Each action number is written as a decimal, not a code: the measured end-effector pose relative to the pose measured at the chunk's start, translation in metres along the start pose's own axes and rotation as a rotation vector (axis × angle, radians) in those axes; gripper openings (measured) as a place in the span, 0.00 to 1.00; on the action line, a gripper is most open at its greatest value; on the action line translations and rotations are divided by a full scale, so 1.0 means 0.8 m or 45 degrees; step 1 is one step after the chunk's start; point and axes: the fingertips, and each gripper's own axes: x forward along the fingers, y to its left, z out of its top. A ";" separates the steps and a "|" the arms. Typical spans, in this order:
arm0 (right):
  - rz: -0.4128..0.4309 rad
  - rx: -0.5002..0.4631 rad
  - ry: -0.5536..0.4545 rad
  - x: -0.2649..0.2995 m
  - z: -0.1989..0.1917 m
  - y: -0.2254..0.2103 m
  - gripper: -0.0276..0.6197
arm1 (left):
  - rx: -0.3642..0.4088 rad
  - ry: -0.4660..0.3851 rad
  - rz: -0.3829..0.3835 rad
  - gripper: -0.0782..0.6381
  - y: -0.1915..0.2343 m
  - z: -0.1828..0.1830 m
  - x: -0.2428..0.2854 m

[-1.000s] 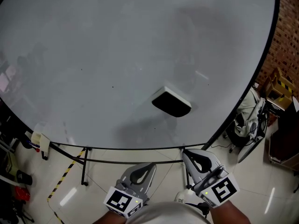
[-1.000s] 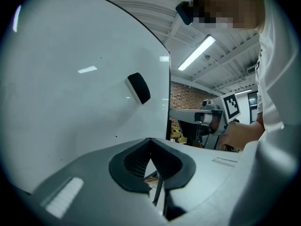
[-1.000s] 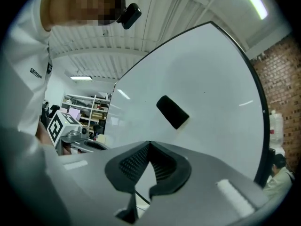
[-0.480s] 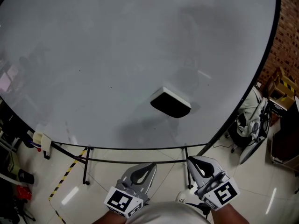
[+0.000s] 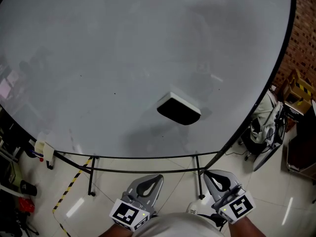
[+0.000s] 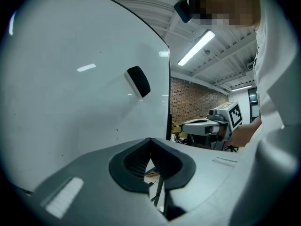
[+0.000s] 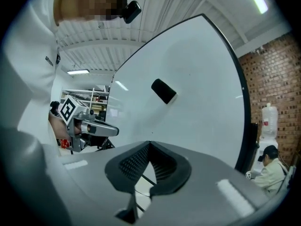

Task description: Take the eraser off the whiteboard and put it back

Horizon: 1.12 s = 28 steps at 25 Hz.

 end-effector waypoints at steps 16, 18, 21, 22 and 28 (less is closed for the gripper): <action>0.089 -0.003 -0.060 -0.002 0.012 -0.010 0.05 | 0.025 0.001 0.104 0.13 -0.009 0.005 0.013; 0.111 0.001 -0.067 -0.005 0.012 -0.017 0.05 | 0.027 -0.003 0.143 0.13 -0.010 0.008 0.016; 0.150 0.009 -0.077 -0.013 0.012 -0.026 0.05 | 0.027 -0.005 0.194 0.13 -0.018 0.013 0.021; 0.166 0.008 -0.080 -0.016 0.012 -0.027 0.05 | 0.025 -0.009 0.211 0.13 -0.021 0.014 0.021; 0.249 -0.008 -0.083 -0.026 0.004 -0.028 0.05 | 0.002 -0.014 0.274 0.13 -0.044 0.004 0.019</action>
